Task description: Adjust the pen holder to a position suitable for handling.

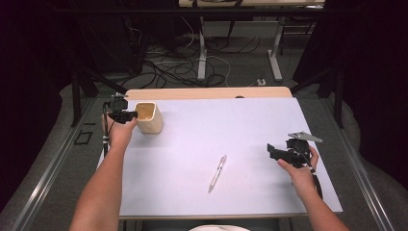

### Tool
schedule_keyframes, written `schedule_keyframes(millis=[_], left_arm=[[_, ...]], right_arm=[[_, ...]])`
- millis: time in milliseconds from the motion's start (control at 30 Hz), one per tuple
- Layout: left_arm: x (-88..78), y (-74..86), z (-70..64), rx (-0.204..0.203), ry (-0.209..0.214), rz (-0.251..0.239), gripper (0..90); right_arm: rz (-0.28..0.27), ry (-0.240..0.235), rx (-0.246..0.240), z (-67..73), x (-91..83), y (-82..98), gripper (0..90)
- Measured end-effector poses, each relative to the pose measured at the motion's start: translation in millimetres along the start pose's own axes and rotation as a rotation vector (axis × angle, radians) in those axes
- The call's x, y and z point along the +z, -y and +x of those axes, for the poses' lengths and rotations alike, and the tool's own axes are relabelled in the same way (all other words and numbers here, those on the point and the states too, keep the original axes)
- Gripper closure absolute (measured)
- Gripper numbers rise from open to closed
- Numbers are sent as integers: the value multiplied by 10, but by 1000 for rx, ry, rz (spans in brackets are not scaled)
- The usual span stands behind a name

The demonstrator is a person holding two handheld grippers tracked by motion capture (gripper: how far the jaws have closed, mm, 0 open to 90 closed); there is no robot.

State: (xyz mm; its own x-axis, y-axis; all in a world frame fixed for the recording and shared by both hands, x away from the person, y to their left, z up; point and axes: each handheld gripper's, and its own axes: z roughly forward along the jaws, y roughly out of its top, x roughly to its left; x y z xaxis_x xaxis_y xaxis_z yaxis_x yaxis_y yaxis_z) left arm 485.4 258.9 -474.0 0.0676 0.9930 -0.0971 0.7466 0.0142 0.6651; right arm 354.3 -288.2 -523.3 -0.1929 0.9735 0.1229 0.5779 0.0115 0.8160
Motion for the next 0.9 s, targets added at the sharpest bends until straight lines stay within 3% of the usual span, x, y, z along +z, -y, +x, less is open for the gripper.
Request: schedule_keyframes(millis=[200, 333, 533, 833, 900], left_arm=[[-10, 13, 1, -22, -8, -1, 840], [-10, 31, 34, -58, -5, -11, 841], [-10, 38, 106, -139, 3, -9, 842], [-53, 46, 190, -271, 38, 44, 841], [-66, 58, 202, -285, 49, 51, 841]], right_arm=[[-3, 2, -7, -9, -1, -2, 140], [0, 2, -1, -2, 1, 0, 140], [-1, 5, -5, -18, 9, -2, 140], [3, 8, -1, -12, 20, 1, 141], [3, 8, -1, -11, 18, 1, 141]])
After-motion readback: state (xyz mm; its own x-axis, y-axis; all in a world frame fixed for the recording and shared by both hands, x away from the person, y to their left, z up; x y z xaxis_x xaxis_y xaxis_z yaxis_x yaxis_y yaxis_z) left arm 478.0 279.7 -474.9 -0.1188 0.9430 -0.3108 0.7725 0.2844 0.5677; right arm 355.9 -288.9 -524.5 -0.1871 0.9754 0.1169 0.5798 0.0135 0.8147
